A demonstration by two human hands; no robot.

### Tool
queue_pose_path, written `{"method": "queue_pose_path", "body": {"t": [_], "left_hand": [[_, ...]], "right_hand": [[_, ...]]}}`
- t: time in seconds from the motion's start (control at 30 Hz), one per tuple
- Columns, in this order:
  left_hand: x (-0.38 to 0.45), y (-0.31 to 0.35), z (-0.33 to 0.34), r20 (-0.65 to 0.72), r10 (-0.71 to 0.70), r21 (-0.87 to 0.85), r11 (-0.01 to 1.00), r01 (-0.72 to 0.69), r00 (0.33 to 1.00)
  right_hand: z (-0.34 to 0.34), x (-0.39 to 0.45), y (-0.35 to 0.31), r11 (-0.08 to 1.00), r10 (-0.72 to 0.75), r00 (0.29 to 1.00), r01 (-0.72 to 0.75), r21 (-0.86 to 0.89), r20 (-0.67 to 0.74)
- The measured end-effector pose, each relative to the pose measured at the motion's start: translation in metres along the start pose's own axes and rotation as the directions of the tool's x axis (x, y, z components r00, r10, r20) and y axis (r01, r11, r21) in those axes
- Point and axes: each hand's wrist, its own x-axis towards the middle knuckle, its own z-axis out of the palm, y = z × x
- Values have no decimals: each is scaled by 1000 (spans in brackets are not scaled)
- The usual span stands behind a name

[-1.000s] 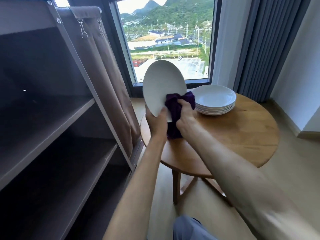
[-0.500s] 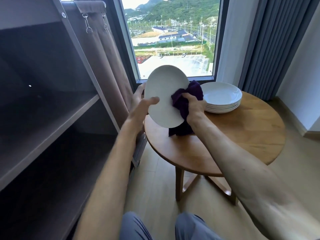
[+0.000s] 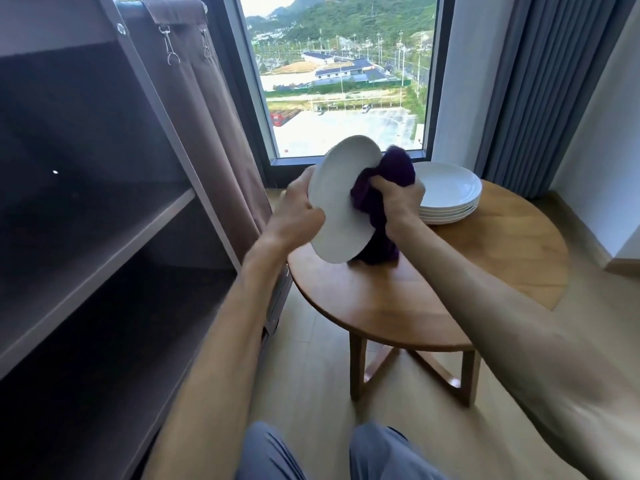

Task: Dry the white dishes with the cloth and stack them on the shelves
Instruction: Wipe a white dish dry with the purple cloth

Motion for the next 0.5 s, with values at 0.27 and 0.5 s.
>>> {"method": "queue_pose_path", "body": {"t": [0.27, 0.5], "left_hand": [[17, 5, -26, 183, -212, -61, 972, 226, 960], [-21, -27, 58, -340, -233, -626, 779, -34, 911]], "right_hand": [[8, 8, -31, 804, -375, 840, 505, -314, 391], [11, -3, -8, 992, 98, 988, -87, 95, -117]]}}
